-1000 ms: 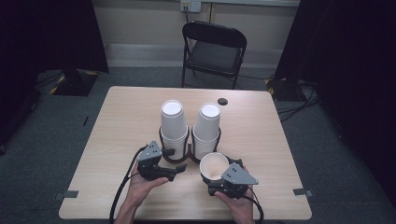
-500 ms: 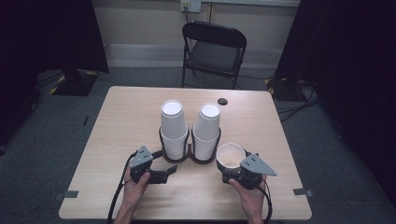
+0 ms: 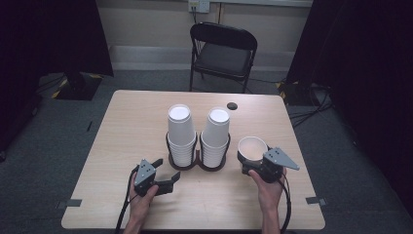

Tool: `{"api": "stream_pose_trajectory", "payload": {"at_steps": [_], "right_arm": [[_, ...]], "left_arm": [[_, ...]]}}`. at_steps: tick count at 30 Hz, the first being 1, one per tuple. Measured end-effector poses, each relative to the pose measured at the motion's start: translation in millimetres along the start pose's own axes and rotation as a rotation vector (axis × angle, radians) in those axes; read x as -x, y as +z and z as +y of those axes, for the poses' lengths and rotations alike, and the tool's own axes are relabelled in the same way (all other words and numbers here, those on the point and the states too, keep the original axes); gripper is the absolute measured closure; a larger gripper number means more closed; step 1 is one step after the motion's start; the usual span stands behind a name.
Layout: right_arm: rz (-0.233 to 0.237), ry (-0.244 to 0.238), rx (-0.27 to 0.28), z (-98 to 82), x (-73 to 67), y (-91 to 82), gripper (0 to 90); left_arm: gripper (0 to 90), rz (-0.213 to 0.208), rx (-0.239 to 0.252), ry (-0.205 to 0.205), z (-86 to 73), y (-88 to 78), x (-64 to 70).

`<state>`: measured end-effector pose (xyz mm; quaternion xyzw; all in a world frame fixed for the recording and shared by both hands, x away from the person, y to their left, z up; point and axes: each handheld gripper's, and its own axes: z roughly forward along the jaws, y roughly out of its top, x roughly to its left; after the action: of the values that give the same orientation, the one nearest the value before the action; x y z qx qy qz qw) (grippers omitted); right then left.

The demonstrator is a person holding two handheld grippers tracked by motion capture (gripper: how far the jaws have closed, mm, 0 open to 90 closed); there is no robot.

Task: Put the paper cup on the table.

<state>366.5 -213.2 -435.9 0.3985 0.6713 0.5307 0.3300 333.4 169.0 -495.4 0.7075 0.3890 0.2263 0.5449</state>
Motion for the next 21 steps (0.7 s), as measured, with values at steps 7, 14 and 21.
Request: {"api": "stream_pose_trajectory", "payload": {"at_steps": [7,14,21], "right_arm": [[-0.015,0.026,0.013,10.9,13.9,16.0,10.7],[-0.031,0.043,0.028,24.3,28.0,35.9,10.7],[-0.045,0.041,-0.017,19.3,37.5,63.1,10.4]], "left_arm": [[15.6,0.025,0.044,0.015,-3.0,-6.6,3.4],[15.6,0.017,0.079,0.021,-4.7,-9.9,3.5],[16.1,0.019,0.115,0.034,-6.5,-12.6,4.8]]}}
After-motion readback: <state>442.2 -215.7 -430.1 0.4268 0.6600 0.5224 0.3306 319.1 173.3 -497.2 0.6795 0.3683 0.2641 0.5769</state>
